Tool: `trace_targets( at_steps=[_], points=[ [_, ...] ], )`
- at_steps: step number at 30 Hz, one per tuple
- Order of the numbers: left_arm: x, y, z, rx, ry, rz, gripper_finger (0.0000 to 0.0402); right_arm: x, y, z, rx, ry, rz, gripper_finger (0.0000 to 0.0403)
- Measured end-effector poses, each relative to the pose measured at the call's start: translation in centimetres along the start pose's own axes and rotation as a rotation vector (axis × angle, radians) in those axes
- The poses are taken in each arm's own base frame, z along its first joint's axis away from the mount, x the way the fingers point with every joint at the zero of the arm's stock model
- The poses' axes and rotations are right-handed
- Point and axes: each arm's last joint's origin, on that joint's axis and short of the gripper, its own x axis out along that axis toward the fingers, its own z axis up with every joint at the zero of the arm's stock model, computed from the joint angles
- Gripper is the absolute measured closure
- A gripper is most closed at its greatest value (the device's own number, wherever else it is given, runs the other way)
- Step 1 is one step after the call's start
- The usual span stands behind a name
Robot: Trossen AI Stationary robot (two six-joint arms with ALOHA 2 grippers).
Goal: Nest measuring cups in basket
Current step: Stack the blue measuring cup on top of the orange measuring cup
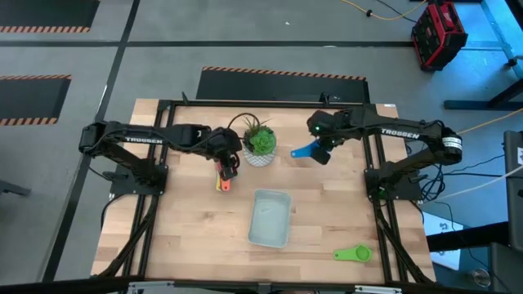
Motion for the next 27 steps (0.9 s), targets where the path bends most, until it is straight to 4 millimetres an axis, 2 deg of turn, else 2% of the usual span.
trace_targets(
  at_steps=[6,15,22,27],
  points=[
    [-0.3,-2.1,0.6,0.01,-0.083,-0.154,0.0255,-2.1,1.7,1.0,-0.148,-0.118,0.037,0.0366],
    [-1.2,-4.4,2.1,-0.133,-0.225,-0.394,0.0255,-2.6,5.4,1.6,-0.389,-0.292,-0.031,0.0366],
    [-1.5,-5.3,2.4,-0.205,-0.279,-0.398,0.0255,-3.0,8.3,2.3,-0.503,-0.441,-0.015,0.0366],
    [-1.6,-5.7,2.3,-0.211,-0.296,-0.367,0.0255,-3.4,9.3,2.6,-0.52,-0.525,0.008,0.0366]
  ],
)
